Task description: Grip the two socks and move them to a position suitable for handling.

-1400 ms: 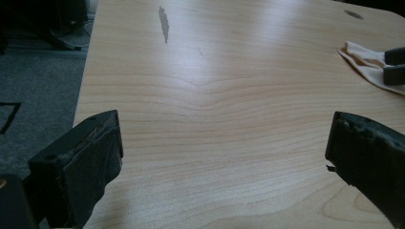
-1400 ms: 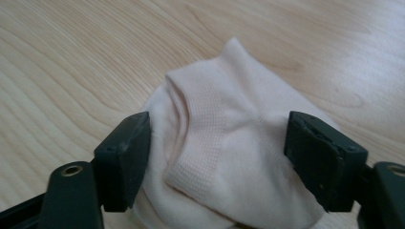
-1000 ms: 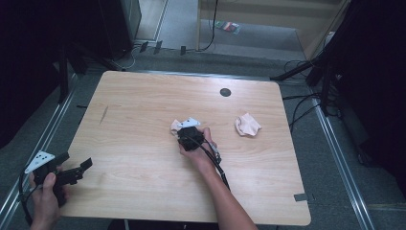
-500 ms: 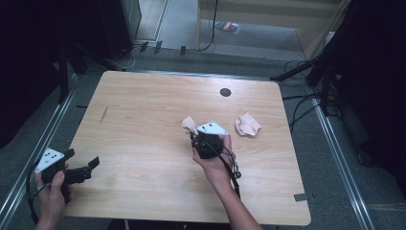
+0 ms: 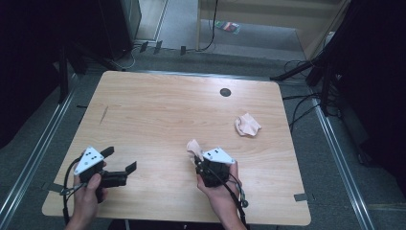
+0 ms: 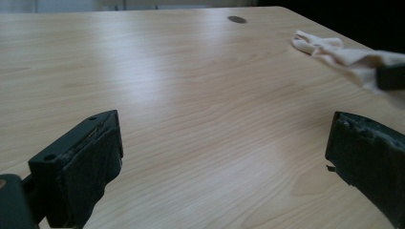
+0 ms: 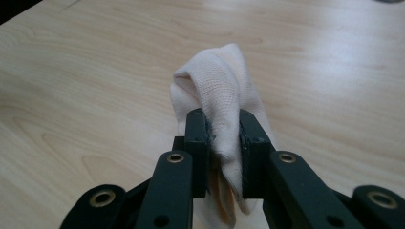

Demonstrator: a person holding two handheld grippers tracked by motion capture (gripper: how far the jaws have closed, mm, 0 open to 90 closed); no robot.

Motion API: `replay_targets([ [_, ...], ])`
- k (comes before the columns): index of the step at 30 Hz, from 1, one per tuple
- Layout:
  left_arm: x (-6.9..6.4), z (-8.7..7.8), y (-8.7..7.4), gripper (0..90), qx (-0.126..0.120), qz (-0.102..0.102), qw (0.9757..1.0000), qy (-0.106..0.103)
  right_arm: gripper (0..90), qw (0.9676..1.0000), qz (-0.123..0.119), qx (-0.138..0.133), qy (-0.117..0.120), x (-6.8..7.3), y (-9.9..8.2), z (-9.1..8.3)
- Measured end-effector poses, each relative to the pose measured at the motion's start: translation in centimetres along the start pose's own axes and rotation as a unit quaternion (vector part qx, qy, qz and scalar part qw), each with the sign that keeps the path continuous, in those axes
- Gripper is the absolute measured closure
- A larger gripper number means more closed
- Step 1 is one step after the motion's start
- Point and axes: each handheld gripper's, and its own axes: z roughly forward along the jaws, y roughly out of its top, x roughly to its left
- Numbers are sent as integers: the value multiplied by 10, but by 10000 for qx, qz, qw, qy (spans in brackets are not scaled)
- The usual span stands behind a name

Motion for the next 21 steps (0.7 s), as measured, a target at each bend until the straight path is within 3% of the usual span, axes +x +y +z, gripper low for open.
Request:
replay_targets([
  [1, -13, 8, 3, 0, 42, 113, 9998, -136, 780, 10000, 2, 20, 17, 2, -4, 0],
  [2, -13, 8, 3, 0, 42, 113, 9998, -136, 778, 10000, 16, 71, 51, 4, -7, 0],
  [3, -24, 15, 5, 0, 92, 243, 9994, -230, 778, 9999, -5, 92, 61, 6, -10, 0],
  [6, -33, 21, 8, 0, 75, 270, 9990, -342, 779, 9999, 54, 111, 84, 9, -15, 0],
  [10, -46, 32, 16, 0, 3, 216, 9986, -479, 786, 9998, 61, 166, -102, 17, -23, 3],
  [12, -49, 36, 17, 0, -33, 144, 9988, -472, 742, 9996, 166, 183, -103, 19, -26, 6],
  [13, -51, 38, 15, 0, -30, 91, 9987, -492, 507, 9994, 284, 187, 92, 20, -27, 10],
  [15, -51, 39, 12, 0, 8, 134, 9988, -462, 455, 9992, 309, 210, 130, 20, -26, 11],
  [16, -50, 39, 10, 0, 18, 146, 9989, -455, 442, 9993, 368, 65, 98, 16, -26, 7],
  [20, -45, 38, 0, 0, 100, 27, 9987, -501, 541, 9993, 318, -164, 119, 3, -25, -4],
  [21, -45, 39, -5, 0, 213, -17, 9981, -572, 610, 9986, 297, -193, 392, -3, -27, -9],
])
